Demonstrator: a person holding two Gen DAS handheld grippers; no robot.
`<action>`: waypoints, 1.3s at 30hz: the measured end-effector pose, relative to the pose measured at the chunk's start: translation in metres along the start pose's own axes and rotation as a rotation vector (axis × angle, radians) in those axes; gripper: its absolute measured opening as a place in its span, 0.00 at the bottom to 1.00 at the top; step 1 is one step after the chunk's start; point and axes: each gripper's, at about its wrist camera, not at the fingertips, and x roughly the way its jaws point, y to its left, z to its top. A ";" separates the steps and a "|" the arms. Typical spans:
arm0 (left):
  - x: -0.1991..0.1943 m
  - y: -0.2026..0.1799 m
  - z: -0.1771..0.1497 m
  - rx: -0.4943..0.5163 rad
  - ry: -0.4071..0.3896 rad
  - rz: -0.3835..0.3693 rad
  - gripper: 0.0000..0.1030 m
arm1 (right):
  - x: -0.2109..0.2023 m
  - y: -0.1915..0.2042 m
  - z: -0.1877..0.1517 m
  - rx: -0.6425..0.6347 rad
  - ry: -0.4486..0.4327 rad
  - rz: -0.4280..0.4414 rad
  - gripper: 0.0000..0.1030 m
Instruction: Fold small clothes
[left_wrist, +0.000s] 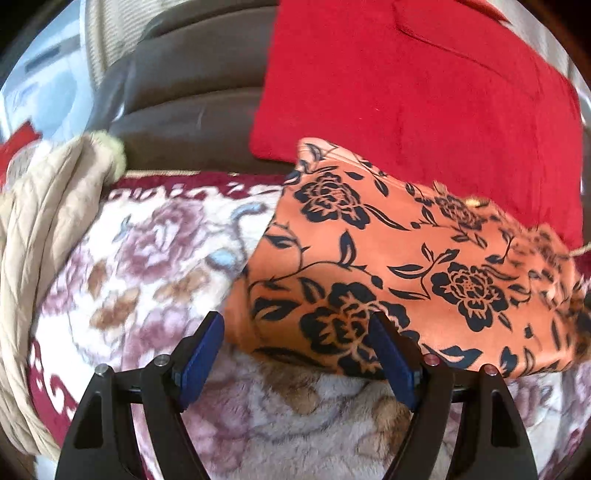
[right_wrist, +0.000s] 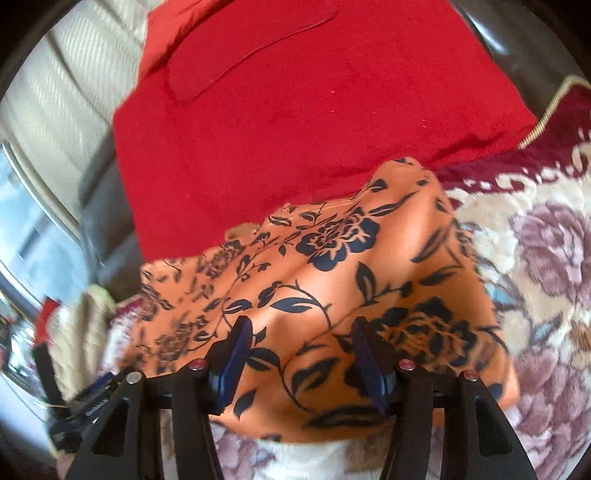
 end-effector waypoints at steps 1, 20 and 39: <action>-0.002 0.005 -0.001 -0.035 0.013 -0.026 0.78 | -0.005 -0.007 -0.001 0.031 0.007 0.030 0.65; 0.037 0.021 -0.008 -0.376 0.126 -0.290 0.78 | 0.003 -0.066 -0.041 0.405 0.172 0.256 0.74; 0.058 0.024 0.017 -0.468 -0.003 -0.319 0.38 | 0.051 -0.051 -0.008 0.438 -0.061 0.199 0.39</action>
